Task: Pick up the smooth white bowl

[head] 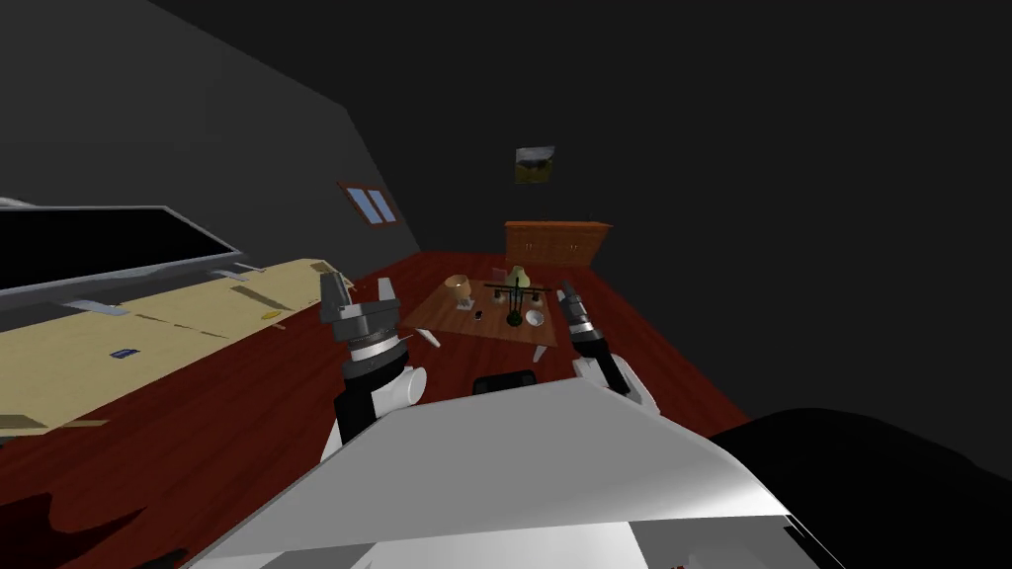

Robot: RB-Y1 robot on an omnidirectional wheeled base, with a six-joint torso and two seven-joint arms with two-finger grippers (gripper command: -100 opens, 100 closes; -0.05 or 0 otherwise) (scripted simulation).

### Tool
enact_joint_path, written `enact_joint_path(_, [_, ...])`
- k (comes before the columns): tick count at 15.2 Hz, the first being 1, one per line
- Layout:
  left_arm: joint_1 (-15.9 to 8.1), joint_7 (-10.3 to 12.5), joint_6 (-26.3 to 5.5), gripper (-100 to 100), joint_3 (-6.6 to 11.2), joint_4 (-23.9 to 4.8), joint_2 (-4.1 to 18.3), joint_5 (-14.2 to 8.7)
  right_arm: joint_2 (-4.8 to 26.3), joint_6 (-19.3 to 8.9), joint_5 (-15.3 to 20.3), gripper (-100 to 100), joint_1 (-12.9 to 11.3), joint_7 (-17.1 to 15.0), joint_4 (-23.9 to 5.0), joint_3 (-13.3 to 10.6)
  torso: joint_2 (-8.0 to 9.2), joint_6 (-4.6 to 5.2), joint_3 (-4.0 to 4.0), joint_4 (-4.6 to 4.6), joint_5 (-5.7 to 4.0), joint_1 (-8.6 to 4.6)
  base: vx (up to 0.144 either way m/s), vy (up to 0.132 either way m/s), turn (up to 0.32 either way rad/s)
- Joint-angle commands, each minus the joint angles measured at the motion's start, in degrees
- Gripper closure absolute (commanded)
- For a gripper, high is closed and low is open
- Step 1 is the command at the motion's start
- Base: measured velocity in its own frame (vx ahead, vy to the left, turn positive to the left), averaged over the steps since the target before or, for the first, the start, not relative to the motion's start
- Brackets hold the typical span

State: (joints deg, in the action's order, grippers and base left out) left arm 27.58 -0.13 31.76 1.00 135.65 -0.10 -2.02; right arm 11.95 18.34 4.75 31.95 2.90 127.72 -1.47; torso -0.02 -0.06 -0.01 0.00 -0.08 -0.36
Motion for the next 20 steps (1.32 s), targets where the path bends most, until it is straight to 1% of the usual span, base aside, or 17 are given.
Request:
enact_joint_path(1, [0.0, 0.0, 0.0, 0, 0.00, 0.0, 0.0, 0.0, 1.4, -2.9, 2.2, -100, 0.5, 2.9, -2.9, 0.2, 0.00, 0.00, 0.00, 0.00, 0.00, 0.00, -0.024, -0.089, 0.546])
enact_joint_path(4, [0.0, 0.0, 0.0, 0, 0.00, 0.0, 0.0, 0.0, 2.0, -5.2, 3.6, -100, 0.9, 4.9, -4.9, 0.1, -0.02, 0.01, -0.01, -0.01, -0.02, -0.08, -0.023, -0.082, 0.433])
enact_joint_path(5, [0.0, 0.0, 0.0, 0, 0.00, 0.0, 0.0, 0.0, 2.4, -7.0, 4.9, -100, 1.3, 6.8, -6.4, 0.0, -0.03, 0.01, -0.02, -0.01, -0.01, -0.04, -0.025, -0.072, 0.478])
enact_joint_path(6, [0.0, 0.0, 0.0, 0, 0.00, 0.0, 0.0, 0.0, 2.4, -7.1, 4.9, -100, 1.3, 6.8, -6.8, 0.0, -0.04, 0.00, -0.02, -0.01, -0.01, -0.03, -0.023, -0.070, 0.383])
enact_joint_path(7, [0.0, 0.0, 0.0, 0, 0.00, 0.0, 0.0, 0.0, 2.8, -8.8, 6.3, -100, 1.7, 8.8, -8.6, -0.1, -0.07, 0.02, -0.04, -0.01, -0.01, -0.02, -0.020, -0.062, 0.476])
enact_joint_path(8, [0.0, 0.0, 0.0, 0, 0.00, 0.0, 0.0, 0.0, 2.8, -9.1, 6.3, -100, 1.7, 8.8, -8.8, -0.1, -0.09, -0.01, -0.05, -0.02, 0.00, -0.01, -0.014, -0.060, 0.410])
enact_joint_path(9, [0.0, 0.0, 0.0, 0, 0.01, 0.0, 0.0, 0.0, 3.2, -11.0, 7.6, -100, 2.1, 10.6, -10.7, -0.2, -0.10, 0.03, -0.06, -0.02, 0.00, 0.01, -0.013, -0.056, 0.461])
enact_joint_path(10, [0.0, 0.0, 0.0, 0, 0.00, 0.0, 0.0, 0.0, 3.2, -11.1, 7.6, -100, 2.1, 10.8, -10.9, -0.2, -0.13, 0.00, -0.07, -0.03, 0.00, 0.02, -0.015, -0.058, 0.337])
enact_joint_path(11, [0.0, 0.0, 0.0, 0, 0.01, 0.0, 0.0, 0.0, 3.5, -13.3, 8.9, -100, 2.4, 12.7, -12.9, -0.4, -0.14, 0.04, -0.08, -0.03, 0.00, 0.02, -0.014, -0.060, 0.348])
enact_joint_path(12, [0.0, 0.0, 0.0, 0, 0.01, 0.0, 0.0, 0.0, 3.5, -13.3, 8.9, -100, 2.4, 12.9, -13.1, -0.4, -0.15, 0.02, -0.09, -0.03, 0.00, 0.00, -0.012, -0.059, 0.382])
enact_joint_path(13, [0.0, 0.0, 0.0, 0, 0.01, 0.0, 0.0, 0.0, 3.7, -15.1, 10.2, -100, 2.7, 14.5, -15.4, -0.5, -0.16, 0.03, -0.09, -0.04, 0.00, 0.01, -0.011, -0.068, 0.384])
enact_joint_path(14, [0.0, 0.0, 0.0, 0, 0.01, 0.0, 0.0, 0.0, 3.7, -15.4, 10.2, -100, 2.7, 15.1, -15.4, -0.5, -0.17, 0.02, -0.10, -0.04, 0.00, -0.01, -0.009, -0.063, 0.379])
enact_joint_path(16, [0.0, 0.0, 0.0, 0, 0.01, 0.0, 0.0, 0.0, 4.0, -17.6, 11.5, -100, 2.9, 17.3, -17.8, -0.6, -0.18, 0.01, -0.10, -0.04, 0.00, -0.02, -0.014, -0.064, 0.444])
enact_joint_path(17, [0.0, 0.0, 0.0, 0, 0.01, 0.0, 0.0, 0.0, 4.2, -19.8, 12.7, -100, 3.1, 18.8, -19.1, -0.7, -0.18, 0.02, -0.10, -0.04, 0.00, -0.02, -0.010, -0.057, 0.479])
enact_joint_path(18, [0.0, 0.0, 0.0, 0, 0.01, 0.0, 0.0, 0.0, 4.2, -19.9, 12.7, -100, 3.1, 19.5, -20.2, -0.7, -0.21, -0.01, -0.12, -0.04, -0.01, -0.01, -0.003, -0.056, 0.417])
enact_joint_path(19, [0.0, 0.0, 0.0, 0, 0.01, 0.0, 0.0, 0.0, 4.4, -22.1, 13.9, -100, 3.3, 21.0, -21.6, -0.9, -0.23, 0.03, -0.13, -0.05, 0.00, 0.00, 0.003, -0.060, 0.397])
enact_joint_path(20, [0.0, 0.0, 0.0, 0, 0.01, 0.0, 0.0, 0.0, 4.4, -22.1, 13.9, -100, 3.3, 21.8, -21.3, -0.9, -0.26, 0.02, -0.14, -0.05, 0.01, 0.00, 0.004, -0.060, 0.366])
